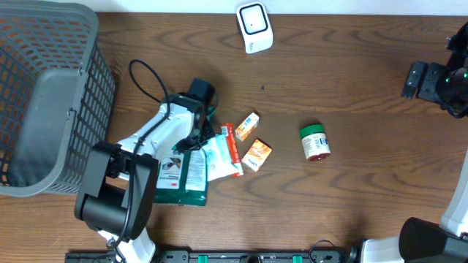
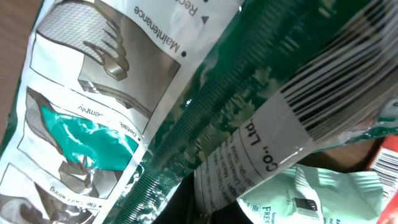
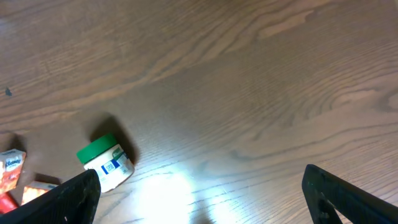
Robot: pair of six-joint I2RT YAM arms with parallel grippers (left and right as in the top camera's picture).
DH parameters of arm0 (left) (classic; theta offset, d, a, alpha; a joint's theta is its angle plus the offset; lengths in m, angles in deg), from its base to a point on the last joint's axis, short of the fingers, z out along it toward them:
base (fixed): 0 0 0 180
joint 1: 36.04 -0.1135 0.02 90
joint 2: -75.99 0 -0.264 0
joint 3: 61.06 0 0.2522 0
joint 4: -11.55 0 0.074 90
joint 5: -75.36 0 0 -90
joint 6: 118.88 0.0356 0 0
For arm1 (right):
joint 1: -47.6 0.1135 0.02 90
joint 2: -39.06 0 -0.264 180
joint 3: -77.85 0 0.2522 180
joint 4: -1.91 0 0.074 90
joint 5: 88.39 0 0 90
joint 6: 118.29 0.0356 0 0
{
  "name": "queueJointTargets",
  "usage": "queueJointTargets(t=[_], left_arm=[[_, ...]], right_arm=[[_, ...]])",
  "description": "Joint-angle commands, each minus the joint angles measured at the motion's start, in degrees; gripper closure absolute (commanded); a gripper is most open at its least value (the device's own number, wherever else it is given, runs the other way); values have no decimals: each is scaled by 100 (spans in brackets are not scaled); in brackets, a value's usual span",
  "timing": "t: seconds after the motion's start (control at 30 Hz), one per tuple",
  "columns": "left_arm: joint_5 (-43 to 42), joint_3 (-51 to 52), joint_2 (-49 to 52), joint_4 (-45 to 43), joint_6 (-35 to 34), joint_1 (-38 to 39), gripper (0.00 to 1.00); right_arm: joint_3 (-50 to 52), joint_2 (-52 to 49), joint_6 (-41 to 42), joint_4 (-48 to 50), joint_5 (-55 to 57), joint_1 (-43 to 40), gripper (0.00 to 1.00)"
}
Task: Scan the item barcode
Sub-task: 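Release the glove packet and raise the left gripper beside the basket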
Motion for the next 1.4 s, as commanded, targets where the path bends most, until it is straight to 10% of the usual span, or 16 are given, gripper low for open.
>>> queueJointTargets(t=[0.0,0.43,0.73,1.37], left_arm=[[-326,28,87,-269,-402,181,93],[-472,-39,48,-669,-76,181,92],[-424,-389,-748,-520,551,90,30],[-404,-898,-2527,612,2677,-1327,25]], right_arm=[[-61,-15,70,0,-7,-11,1],[-61,-15,70,0,-7,-11,1],[-61,-15,70,0,-7,-11,1],[-61,-15,70,0,-7,-11,1]])
